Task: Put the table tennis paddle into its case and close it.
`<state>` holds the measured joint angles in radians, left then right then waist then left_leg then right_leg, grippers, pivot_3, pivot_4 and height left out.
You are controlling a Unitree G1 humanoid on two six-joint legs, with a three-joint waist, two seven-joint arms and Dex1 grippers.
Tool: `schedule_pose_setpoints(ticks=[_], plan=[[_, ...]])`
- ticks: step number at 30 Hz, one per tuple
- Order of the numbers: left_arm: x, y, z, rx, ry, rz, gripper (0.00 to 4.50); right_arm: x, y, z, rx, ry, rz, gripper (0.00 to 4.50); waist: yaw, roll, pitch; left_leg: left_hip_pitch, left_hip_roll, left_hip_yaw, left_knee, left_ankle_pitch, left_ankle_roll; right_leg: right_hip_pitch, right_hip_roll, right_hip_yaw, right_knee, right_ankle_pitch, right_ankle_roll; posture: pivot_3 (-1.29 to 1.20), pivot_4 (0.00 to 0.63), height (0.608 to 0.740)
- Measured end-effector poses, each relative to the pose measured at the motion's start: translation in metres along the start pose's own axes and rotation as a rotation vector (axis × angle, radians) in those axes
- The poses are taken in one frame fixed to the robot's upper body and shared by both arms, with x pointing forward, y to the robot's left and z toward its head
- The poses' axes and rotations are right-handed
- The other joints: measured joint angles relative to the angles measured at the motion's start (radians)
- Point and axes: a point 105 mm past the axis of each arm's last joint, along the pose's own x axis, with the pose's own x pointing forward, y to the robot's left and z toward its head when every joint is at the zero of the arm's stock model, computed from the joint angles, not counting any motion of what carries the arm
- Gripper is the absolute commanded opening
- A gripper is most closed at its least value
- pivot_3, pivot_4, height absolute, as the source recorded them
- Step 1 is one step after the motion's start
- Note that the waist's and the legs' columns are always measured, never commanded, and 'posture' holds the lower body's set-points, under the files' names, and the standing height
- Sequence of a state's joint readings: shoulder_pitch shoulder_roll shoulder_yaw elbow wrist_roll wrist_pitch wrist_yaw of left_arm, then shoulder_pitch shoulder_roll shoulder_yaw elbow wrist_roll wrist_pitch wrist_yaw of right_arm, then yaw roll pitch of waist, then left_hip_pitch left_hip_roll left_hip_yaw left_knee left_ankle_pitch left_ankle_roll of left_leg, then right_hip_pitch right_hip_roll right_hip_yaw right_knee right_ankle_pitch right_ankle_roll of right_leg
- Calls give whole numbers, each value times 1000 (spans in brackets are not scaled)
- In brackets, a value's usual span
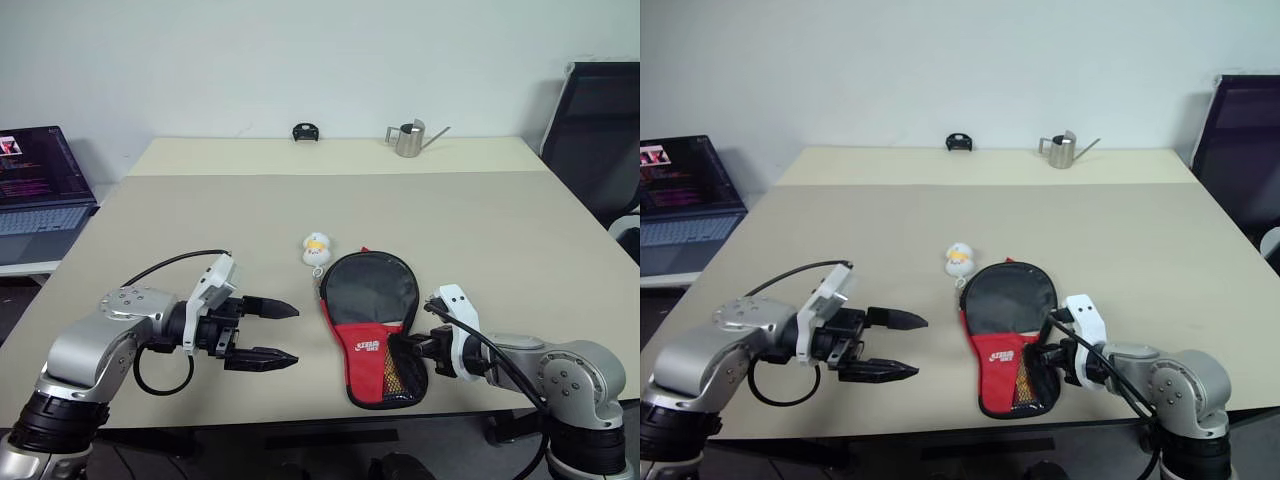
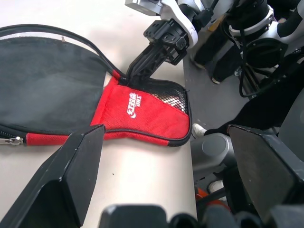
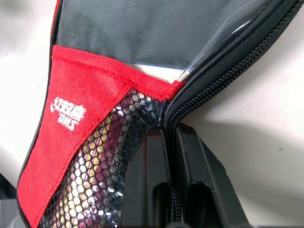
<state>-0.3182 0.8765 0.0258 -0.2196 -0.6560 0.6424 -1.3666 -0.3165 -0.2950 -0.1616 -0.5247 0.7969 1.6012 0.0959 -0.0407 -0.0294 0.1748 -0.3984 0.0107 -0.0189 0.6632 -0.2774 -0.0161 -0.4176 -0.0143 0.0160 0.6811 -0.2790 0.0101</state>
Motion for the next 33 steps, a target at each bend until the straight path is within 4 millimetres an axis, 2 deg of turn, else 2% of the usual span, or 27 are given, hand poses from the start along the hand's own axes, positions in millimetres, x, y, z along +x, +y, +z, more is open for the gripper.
schedule_pose_setpoints(ticks=[3, 7, 13, 18, 22, 26, 33], plan=[[0, 0, 0, 1, 0, 1, 4500, 3, 2, -1, 30, -6, -3, 854, -3, 0, 0, 1, 0, 0, 0, 0, 0, 0, 1, 0, 1, 0, 0, 0, 150, 740], [0, 0, 0, 0, 0, 2, 4500, 4, 6, -2, 37, -10, 11, 2183, -4, 0, 0, 7, 1, 0, 0, 0, 0, 7, 1, 0, 0, 0, 0, 0, 150, 740], [0, 0, -2, -5, 0, 5, 4500, -7, 4, -6, 31, -4, 42, 4080, 7, 0, 0, 13, 0, 0, 0, 0, 0, 13, 1, 0, -1, 0, 0, 0, 150, 740], [1, 1, -4, -13, -9, 21, 4500, -31, -25, -5, 51, -23, -53, 4080, 21, -1, 0, 12, -2, 0, 1, 0, 0, 13, 0, 0, -1, -1, 1, 0, 150, 740], [4, 3, -3, -3, -31, 22, 4500, -34, -36, 3, 49, -58, -109, 4080, 11, -1, 0, 12, 0, -1, 1, 0, 0, 13, 1, 0, -1, -1, 1, 0, 150, 740], [6, 5, 1, 6, -40, 32, 4500, -30, -33, 8, -19, -70, -112, 4080, 6, 0, 0, 12, 1, -1, 0, 0, 0, 12, 2, 1, -1, -1, 1, 0, 150, 740], [4, 8, -1, -5, -43, 50, 4500, -29, -15, 26, -121, -170, 1, 4080, 9, 0, 0, 12, 0, -1, 0, 0, 0, 12, 2, 0, -1, -1, 1, 0, 150, 740]])
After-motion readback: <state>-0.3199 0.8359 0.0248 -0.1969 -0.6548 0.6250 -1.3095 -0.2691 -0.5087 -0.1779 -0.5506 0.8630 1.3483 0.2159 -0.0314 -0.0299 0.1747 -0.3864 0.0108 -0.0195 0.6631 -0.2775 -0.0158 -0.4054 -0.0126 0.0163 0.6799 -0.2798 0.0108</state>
